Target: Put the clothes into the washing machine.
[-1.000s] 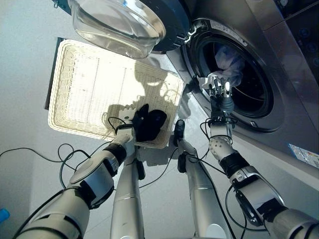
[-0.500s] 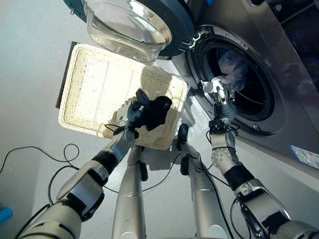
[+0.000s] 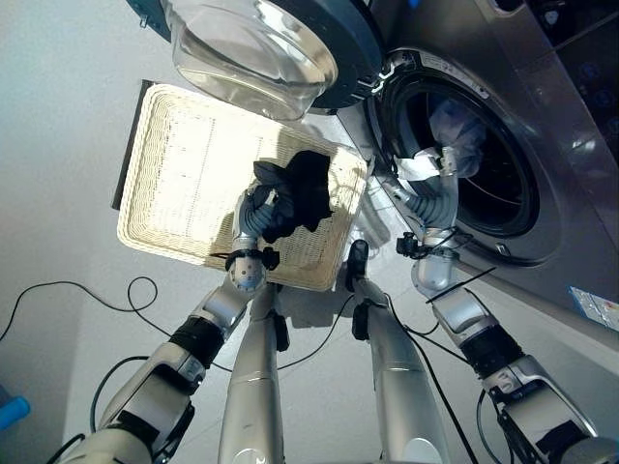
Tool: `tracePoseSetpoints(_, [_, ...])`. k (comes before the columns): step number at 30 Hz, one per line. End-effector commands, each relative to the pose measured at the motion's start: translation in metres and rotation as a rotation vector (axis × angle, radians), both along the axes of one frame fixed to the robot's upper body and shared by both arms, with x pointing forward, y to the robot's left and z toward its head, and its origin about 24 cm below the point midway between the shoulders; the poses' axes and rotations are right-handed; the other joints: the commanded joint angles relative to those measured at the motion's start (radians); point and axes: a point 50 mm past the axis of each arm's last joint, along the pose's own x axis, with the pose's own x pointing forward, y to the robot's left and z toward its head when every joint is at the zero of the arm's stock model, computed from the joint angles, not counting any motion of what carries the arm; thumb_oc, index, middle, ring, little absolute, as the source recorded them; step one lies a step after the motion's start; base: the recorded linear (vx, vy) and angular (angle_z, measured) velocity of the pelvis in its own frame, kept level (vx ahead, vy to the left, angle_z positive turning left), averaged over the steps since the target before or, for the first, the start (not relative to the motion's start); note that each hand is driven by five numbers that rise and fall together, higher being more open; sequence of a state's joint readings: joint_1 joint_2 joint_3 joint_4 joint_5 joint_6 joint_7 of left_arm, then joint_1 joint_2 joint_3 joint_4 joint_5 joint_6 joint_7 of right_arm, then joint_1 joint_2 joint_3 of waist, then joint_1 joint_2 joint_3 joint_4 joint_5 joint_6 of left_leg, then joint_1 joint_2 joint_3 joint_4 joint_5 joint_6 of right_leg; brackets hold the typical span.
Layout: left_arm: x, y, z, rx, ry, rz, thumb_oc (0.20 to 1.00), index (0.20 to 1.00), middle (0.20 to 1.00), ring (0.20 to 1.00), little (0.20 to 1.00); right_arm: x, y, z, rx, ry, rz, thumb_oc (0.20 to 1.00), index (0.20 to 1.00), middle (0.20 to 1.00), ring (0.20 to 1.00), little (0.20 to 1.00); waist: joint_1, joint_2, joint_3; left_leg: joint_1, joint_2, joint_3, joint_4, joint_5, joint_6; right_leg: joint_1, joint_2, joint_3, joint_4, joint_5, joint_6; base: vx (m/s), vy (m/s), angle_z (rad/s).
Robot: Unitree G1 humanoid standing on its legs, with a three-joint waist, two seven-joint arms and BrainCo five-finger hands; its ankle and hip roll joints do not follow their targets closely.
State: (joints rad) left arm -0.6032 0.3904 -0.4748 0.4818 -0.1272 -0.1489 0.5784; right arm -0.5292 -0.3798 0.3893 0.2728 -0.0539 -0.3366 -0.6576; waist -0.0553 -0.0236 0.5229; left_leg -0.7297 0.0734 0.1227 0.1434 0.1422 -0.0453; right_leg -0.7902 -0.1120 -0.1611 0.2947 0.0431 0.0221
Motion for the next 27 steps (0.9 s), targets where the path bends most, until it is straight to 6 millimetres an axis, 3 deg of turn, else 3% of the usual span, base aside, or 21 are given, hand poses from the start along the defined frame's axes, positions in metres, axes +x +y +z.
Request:
tracePoseSetpoints(1, [-0.007, -0.019, 0.029, -0.127, -0.14, -0.148, 0.2, 0.2, 0.2, 0.2, 0.2, -0.017, 0.013, 0.03, -0.07, -0.152, 0.252, 1.0, 1.0, 1.0, 1.0, 1.0, 0.012, 0.045, -0.003, 0.008, -0.093, 0.028, 0.004, -0.04, 0.067, 0.016, 0.067, -0.024, 0.012, 0.022, 0.044, 0.0, -0.034, 0.0])
tracePoseSetpoints(9, [-0.009, -0.022, 0.042, -0.145, -0.15, -0.269, 0.2, 0.2, 0.2, 0.2, 0.2, -0.013, 0.016, 0.023, -0.104, -0.017, 0.527, 1.0, 1.0, 1.0, 1.0, 1.0, 0.03, 0.032, -0.003, 0.01, -0.099, 0.007, 0.016, -0.039, 0.065, 0.032, 0.052, -0.052, 0.008, 0.023, 0.044, 0.0, -0.059, 0.03])
tracePoseSetpoints(16, [-0.008, -0.027, 0.05, -0.128, -0.152, -0.312, 0.2, 0.2, 0.2, 0.2, 0.2, -0.01, 0.026, 0.027, -0.144, 0.026, 0.652, 1.0, 1.0, 1.0, 1.0, 1.0, 0.038, 0.033, -0.003, 0.007, -0.106, -0.006, 0.025, -0.036, 0.064, 0.033, 0.047, -0.06, 0.012, 0.022, 0.042, 0.0, -0.019, 0.03])
tracePoseSetpoints(27, [-0.008, -0.043, 0.058, -0.117, -0.143, -0.472, 0.2, 0.2, 0.2, 0.2, 0.2, 0.014, 0.027, 0.015, -0.131, 0.225, 0.712, 1.0, 1.0, 1.0, 1.0, 1.0, 0.062, 0.046, -0.003, -0.003, -0.116, -0.023, 0.045, -0.033, 0.061, 0.031, 0.032, -0.077, 0.02, 0.023, 0.037, 0.0, -0.013, 0.07])
